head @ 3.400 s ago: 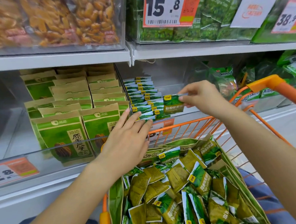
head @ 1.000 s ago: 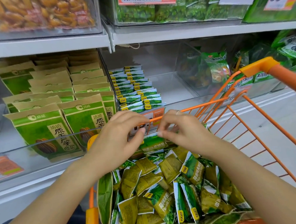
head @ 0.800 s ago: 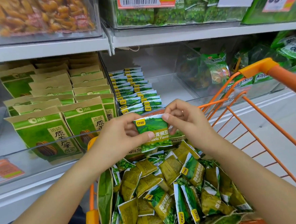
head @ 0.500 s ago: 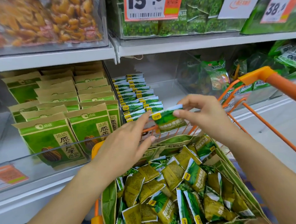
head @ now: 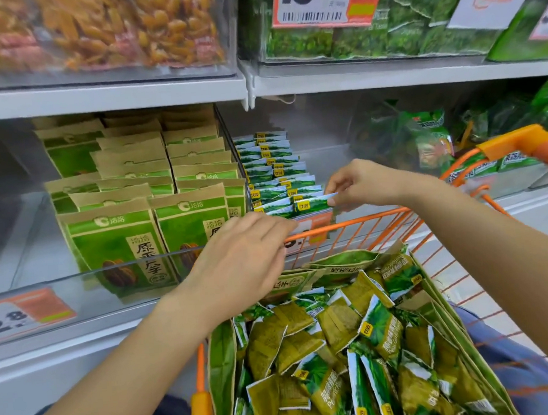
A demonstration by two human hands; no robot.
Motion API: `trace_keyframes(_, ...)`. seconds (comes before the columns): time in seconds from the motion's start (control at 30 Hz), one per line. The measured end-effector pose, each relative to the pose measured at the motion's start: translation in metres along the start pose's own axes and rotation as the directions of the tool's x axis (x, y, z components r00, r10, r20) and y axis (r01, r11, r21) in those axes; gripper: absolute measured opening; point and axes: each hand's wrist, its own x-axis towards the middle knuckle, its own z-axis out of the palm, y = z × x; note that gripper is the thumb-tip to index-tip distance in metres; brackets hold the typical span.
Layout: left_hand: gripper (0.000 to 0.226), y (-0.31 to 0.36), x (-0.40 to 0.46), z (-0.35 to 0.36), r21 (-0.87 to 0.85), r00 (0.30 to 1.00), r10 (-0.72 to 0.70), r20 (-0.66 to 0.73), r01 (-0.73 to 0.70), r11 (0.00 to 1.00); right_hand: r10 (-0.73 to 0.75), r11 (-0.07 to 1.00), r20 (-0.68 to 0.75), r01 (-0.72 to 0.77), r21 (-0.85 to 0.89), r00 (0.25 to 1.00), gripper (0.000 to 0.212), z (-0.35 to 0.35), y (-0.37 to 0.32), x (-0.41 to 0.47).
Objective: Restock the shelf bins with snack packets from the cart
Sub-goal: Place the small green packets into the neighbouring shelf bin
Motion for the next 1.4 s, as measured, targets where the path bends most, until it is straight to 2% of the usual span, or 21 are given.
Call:
trace_keyframes(0.13,0.037,-0.002,0.002,0.001,0.007,0.999,-0.017,0.03,0.017,1.0,-0.047,0.985,-0.039,0.039,-0.17,0.998,0.005,-0.019,-0.01,0.003)
trace_keyframes(0.27,0.037,-0.003,0.003,0.002,0.031,0.999,-0.015,0.051,0.013,0.999,0.063,0.986,0.151,-0.038,-0.163,0.987,0.009,-0.016,-0.014,0.005)
trace_keyframes(0.33,0.036,-0.003,0.004,0.0,0.039,0.998,-0.021,0.06,0.018,0.999,0.118,0.988,0.189,-0.095,-0.125,0.975,0.014,-0.011,-0.013,0.005)
trace_keyframes(0.47,0.036,-0.002,0.004,-0.001,0.029,0.997,-0.026,0.075,0.024,0.999,0.082,0.997,0.209,-0.078,-0.027,0.975,0.015,-0.014,-0.013,0.001)
trace_keyframes(0.6,0.037,-0.003,0.003,-0.001,0.029,0.998,-0.015,0.068,0.013,0.999,0.026,0.998,0.219,-0.013,-0.06,0.975,0.026,-0.01,-0.019,-0.004)
trace_keyframes(0.67,0.037,-0.002,0.003,-0.001,0.03,0.997,-0.016,0.07,0.014,0.999,0.064,0.993,0.233,-0.038,-0.114,0.97,0.031,-0.005,-0.021,-0.002)
trace_keyframes(0.8,0.037,-0.002,0.003,-0.002,0.022,0.998,-0.017,0.058,0.015,1.0,0.189,0.964,0.248,-0.131,-0.232,0.95,0.054,0.01,-0.024,0.008)
trace_keyframes(0.97,0.037,-0.003,0.003,-0.001,0.028,0.998,-0.013,0.063,0.011,1.0,0.23,0.961,0.287,-0.171,-0.215,0.93,0.044,0.019,-0.029,0.009)
trace_keyframes(1.03,0.036,-0.004,0.003,-0.001,0.022,0.998,-0.008,0.062,0.007,1.0,0.226,0.953,0.245,-0.163,-0.254,0.943,0.049,0.018,-0.034,0.002)
trace_keyframes(1.07,0.036,-0.004,0.003,0.0,0.021,0.999,0.0,0.047,-0.001,1.0,0.189,0.951,0.177,-0.136,-0.277,0.966,0.052,0.016,-0.037,-0.006)
trace_keyframes(1.13,0.034,-0.002,0.003,-0.002,0.062,1.0,0.01,0.005,-0.01,0.998,0.032,0.932,-0.065,-0.053,-0.358,0.997,0.05,0.011,-0.04,-0.03)
trace_keyframes(1.2,0.033,0.004,0.003,-0.003,0.131,1.0,0.009,-0.03,-0.005,0.991,-0.156,0.922,-0.296,0.031,-0.386,0.942,0.037,0.012,-0.042,-0.068)
trace_keyframes(1.23,0.032,0.01,0.003,-0.005,0.119,0.999,0.01,-0.036,-0.005,0.993,-0.194,0.944,-0.34,0.081,-0.32,0.92,0.031,0.015,-0.042,-0.086)
trace_keyframes(1.27,0.033,0.019,0.003,-0.009,0.056,1.0,0.008,-0.008,-0.007,0.998,-0.195,0.965,-0.328,0.122,-0.231,0.924,0.025,0.02,-0.041,-0.103)
trace_keyframes(1.3,0.034,0.03,0.002,-0.014,-0.049,0.997,0.002,0.076,0.002,0.999,-0.178,0.977,-0.269,0.139,-0.16,0.946,0.022,0.026,-0.036,-0.115)
trace_keyframes(1.33,0.033,0.041,0.001,-0.018,-0.159,0.975,-0.003,0.223,0.039,0.987,-0.156,0.982,-0.195,0.13,-0.139,0.968,0.019,0.034,-0.028,-0.121)
trace_keyframes(1.4,0.033,0.06,-0.001,-0.015,-0.257,0.836,0.044,0.546,0.118,0.959,-0.121,0.979,-0.098,0.102,-0.179,0.988,0.018,0.051,-0.008,-0.123)
